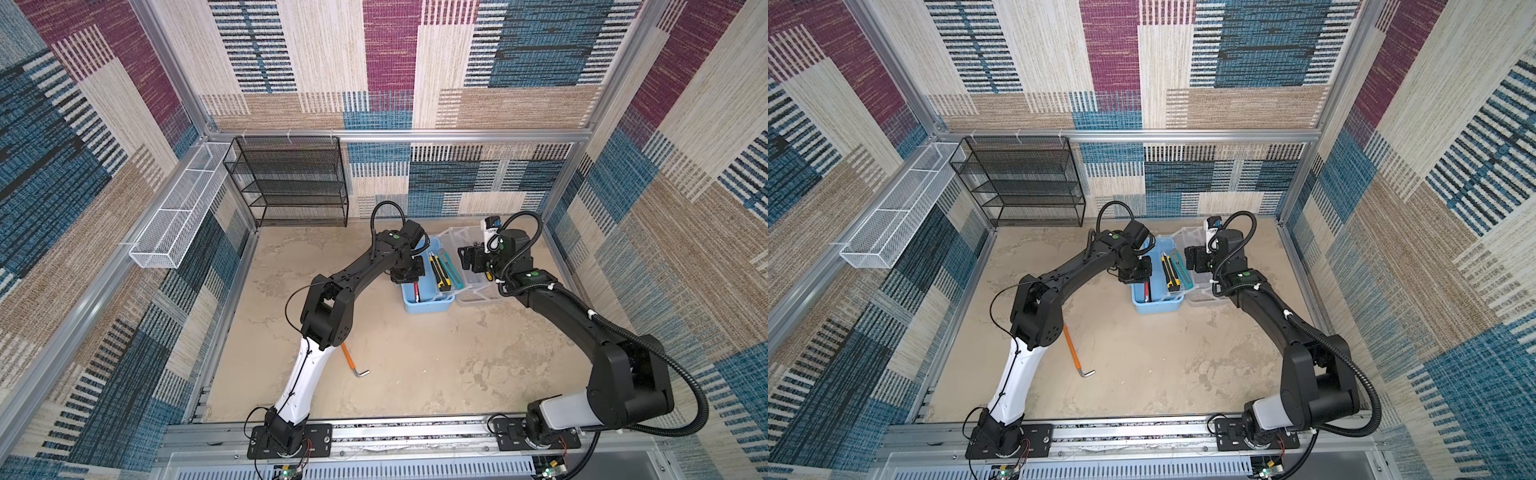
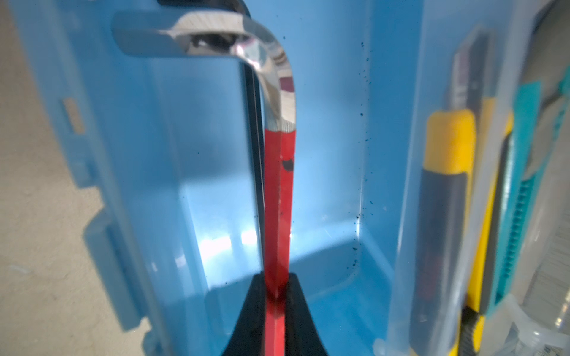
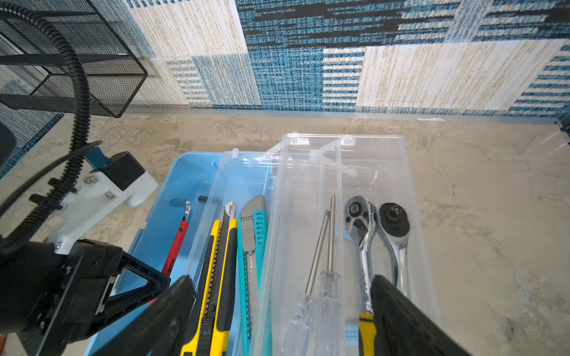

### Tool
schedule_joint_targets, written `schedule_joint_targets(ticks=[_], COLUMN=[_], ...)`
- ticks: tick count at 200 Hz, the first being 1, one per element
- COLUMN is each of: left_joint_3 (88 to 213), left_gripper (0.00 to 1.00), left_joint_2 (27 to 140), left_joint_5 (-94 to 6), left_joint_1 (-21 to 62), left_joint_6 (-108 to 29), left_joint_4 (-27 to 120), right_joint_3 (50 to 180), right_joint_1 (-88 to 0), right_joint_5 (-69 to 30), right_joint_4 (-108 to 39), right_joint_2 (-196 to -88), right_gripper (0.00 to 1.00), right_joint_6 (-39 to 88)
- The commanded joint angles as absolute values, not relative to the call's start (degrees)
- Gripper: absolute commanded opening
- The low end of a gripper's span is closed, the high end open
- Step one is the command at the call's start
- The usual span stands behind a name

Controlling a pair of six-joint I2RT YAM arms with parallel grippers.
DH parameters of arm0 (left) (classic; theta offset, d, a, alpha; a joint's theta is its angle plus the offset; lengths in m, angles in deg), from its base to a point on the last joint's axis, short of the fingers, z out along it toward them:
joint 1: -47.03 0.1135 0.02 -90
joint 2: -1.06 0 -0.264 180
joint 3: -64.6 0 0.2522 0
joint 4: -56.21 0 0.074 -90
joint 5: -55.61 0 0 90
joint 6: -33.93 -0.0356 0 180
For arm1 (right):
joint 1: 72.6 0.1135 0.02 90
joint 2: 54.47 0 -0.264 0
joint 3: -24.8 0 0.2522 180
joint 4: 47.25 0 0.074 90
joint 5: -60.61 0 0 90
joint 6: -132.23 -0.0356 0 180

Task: Pack the tool kit
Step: 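Lift the red hex key and carry it into the blue box beside the black key, then open the left gripper to release the red hex key in the box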

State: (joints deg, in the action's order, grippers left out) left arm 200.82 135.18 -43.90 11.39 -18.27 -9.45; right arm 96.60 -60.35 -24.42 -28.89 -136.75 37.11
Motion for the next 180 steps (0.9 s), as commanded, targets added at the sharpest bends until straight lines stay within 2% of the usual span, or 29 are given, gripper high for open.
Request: schedule_joint_targets(ticks=[1, 31, 101, 180], left_joint_3=[201.5, 200.8, 200.6, 188.6], left_gripper=[0.14, 0.24, 0.32, 0.56], left_joint_2=[135.0, 134.3, 132.9, 121.8], left_joint_5=[-45.0, -44.7, -43.2, -30.7], left_joint_1=[11.3, 11.3, 11.2, 11.2], left_joint_6=[-18.1, -17.6, -17.2, -14.9], left_joint_4=[-9.8, -9.8, -9.8, -9.8], right_joint_3=[96.0, 95.3, 96.7, 96.9], right_joint_1=[-60.5, -61.0, -61.7, -63.9], right_joint_5=[-25.0, -25.2, -25.3, -25.6], right_joint_4=[-29.3, -29.6, -29.5, -30.2], right_joint_2=[-136.4, -135.7, -136.6, -136.8], right_gripper=[0.91, 0.91, 0.91, 0.92], right_joint_6=[37.4, 37.4, 37.4, 38.3])
